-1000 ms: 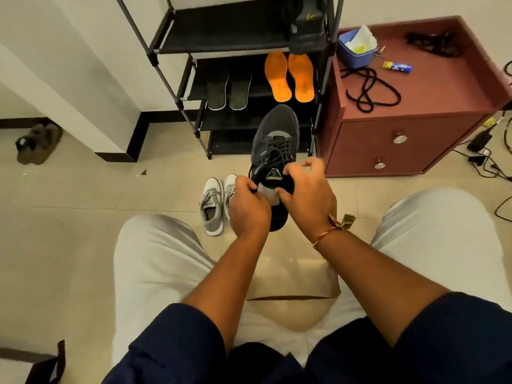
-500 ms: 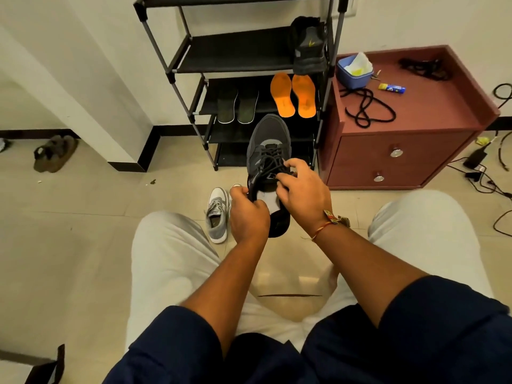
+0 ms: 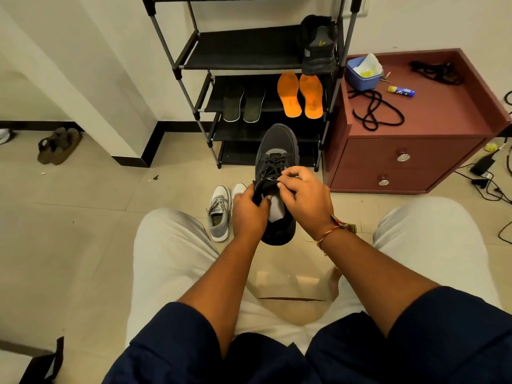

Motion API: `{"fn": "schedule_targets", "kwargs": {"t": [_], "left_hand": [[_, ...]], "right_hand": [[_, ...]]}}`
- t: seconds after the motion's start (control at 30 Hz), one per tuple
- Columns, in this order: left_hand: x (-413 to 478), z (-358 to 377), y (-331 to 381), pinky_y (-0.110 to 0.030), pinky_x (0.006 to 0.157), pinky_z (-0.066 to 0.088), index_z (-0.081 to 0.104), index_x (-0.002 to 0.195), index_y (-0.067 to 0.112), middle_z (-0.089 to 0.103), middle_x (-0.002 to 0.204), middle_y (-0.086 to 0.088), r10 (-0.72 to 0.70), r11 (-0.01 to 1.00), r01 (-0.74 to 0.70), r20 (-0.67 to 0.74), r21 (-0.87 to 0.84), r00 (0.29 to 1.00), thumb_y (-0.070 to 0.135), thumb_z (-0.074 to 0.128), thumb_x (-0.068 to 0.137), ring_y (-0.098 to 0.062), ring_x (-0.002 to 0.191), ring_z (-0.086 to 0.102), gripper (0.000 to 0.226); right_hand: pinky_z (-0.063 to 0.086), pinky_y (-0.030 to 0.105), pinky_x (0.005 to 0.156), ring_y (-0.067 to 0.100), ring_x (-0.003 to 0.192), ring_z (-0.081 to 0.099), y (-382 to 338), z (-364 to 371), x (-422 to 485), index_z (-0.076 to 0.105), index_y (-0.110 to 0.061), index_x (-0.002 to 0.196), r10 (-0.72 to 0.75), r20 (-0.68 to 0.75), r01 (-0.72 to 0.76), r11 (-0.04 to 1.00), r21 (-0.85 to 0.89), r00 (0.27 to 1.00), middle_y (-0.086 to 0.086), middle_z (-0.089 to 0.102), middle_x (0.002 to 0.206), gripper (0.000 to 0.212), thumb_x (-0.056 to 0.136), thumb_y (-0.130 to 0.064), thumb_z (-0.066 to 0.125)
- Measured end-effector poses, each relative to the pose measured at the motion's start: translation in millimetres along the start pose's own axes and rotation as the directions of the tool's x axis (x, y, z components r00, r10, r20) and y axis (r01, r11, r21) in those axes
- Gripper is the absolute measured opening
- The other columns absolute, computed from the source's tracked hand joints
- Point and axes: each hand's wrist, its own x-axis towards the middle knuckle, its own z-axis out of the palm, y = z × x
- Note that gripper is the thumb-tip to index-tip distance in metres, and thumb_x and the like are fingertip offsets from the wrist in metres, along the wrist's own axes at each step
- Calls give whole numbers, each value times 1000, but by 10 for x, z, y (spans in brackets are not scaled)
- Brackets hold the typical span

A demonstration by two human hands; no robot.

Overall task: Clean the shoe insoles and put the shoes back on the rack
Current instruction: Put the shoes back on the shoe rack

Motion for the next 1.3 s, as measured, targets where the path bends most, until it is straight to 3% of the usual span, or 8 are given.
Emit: {"fn": "schedule_targets", "kwargs": {"t": [0.13, 0.33, 0.53, 0.63, 0.73, 0.83, 0.93, 1.3], "left_hand": [[21, -32, 17, -38, 82, 55, 65, 124, 35, 69, 106, 0, 32, 999, -31, -26, 31, 999, 49, 62, 93, -20, 95, 65, 34], [30, -101, 66, -40, 72, 57, 68, 121, 35, 67, 94, 0, 53, 987, -39, -88, 154, 995, 43, 51, 96, -23, 85, 63, 30], [-8, -111, 122, -40, 80, 57, 54, 141, 34, 59, 116, 1, 60, 975, -27, -143, 222, 988, 39, 43, 101, -21, 97, 62, 42], [-28, -117, 141, -39, 84, 55, 53, 142, 30, 60, 128, 4, 89, 976, -53, -164, 213, 982, 35, 44, 101, -19, 107, 62, 43], [-51, -114, 160, -40, 90, 55, 53, 142, 32, 63, 131, 8, 101, 978, -65, -176, 199, 979, 32, 44, 100, -18, 113, 62, 43], [-57, -104, 148, -39, 90, 55, 49, 146, 35, 64, 131, 7, 104, 963, -56, -173, 264, 979, 29, 42, 101, -20, 113, 63, 46], [-40, -98, 106, -36, 83, 53, 47, 147, 36, 68, 124, 1, 59, 945, -1, -168, 327, 984, 25, 41, 103, -26, 105, 66, 46], [-51, -128, 160, -36, 76, 54, 45, 148, 39, 72, 109, -2, 55, 934, 9, -169, 357, 984, 25, 38, 105, -26, 92, 67, 46]], "right_hand": [[48, 19, 78, 15, 95, 64, -14, 22, -6, 77, -15, 103, -13, 15, 13, 999, 37, 1000, -1, 64, 117, 19, 94, -23, 63], [51, 21, 78, 14, 94, 63, -21, 22, -1, 78, -15, 101, -23, 26, 21, 998, 66, 999, -2, 64, 113, 17, 93, -22, 64], [51, 24, 90, 11, 101, 61, -45, 22, 38, 78, -14, 105, 150, 60, -160, 957, 242, 987, -2, 66, 110, 20, 93, -25, 67], [55, 28, 90, 10, 96, 66, -56, 26, 78, 78, -12, 101, 348, 52, -334, 830, 447, 936, 0, 71, 101, 17, 93, -22, 68], [59, 34, 87, 16, 93, 72, -19, 31, 116, 74, -9, 106, 576, 189, -522, 492, 697, 795, 5, 75, 97, 19, 87, -9, 73], [59, 28, 80, 21, 92, 71, -25, -36, 166, 67, -3, 112, 657, 284, -525, 201, 827, 698, 8, 71, 95, 28, 85, 2, 73], [58, 28, 82, 20, 96, 70, -89, -155, 246, 64, -6, 110, 668, 339, -466, 13, 885, 662, 6, 67, 97, 32, 83, 8, 73], [57, 35, 86, 32, 107, 69, -147, -468, 445, 60, -8, 107, 532, 334, -277, -187, 943, 778, 7, 62, 96, 34, 82, 13, 69]]}}
